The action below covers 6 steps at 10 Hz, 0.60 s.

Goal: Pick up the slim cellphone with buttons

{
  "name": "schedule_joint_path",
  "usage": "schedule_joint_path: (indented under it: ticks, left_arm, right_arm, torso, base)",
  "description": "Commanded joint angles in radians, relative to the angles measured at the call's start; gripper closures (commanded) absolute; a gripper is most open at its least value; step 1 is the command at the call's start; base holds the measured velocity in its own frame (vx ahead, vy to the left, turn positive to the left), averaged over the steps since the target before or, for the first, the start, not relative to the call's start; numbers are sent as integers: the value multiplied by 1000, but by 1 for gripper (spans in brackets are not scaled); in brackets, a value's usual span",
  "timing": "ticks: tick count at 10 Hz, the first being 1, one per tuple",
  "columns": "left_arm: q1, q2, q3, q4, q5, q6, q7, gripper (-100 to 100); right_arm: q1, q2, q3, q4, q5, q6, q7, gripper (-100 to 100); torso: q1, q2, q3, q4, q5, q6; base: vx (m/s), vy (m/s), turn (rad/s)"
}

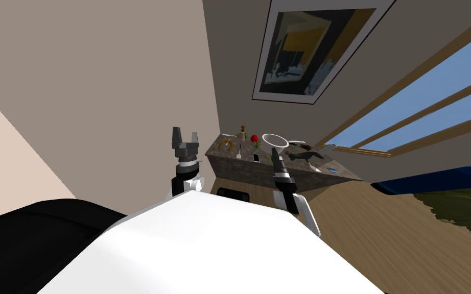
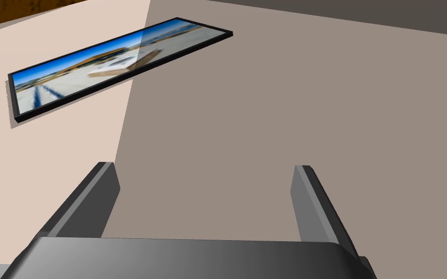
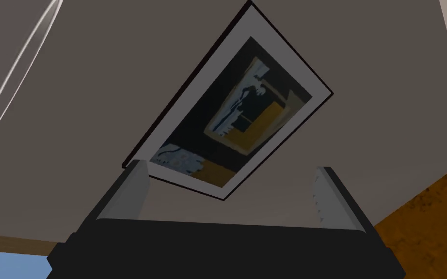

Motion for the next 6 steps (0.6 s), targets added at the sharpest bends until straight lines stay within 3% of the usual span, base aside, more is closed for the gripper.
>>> schedule_joint_path:
  ticks: [1, 6]
  left_arm:
    - [0, 0, 0, 0, 0, 0, 0, 0]
    - [0, 0, 0, 0, 0, 0, 0, 0]
  right_arm:
    - [-8, -5, 5, 18, 35, 17, 15, -100]
    - [-34, -37, 36, 108, 180, 107, 97, -100]
  torso:
    - [0, 0, 0, 0, 0, 0]
    - [0, 0, 0, 0, 0, 0]
  base:
    - [-1, -19, 39]
    - [-4, -23, 60]
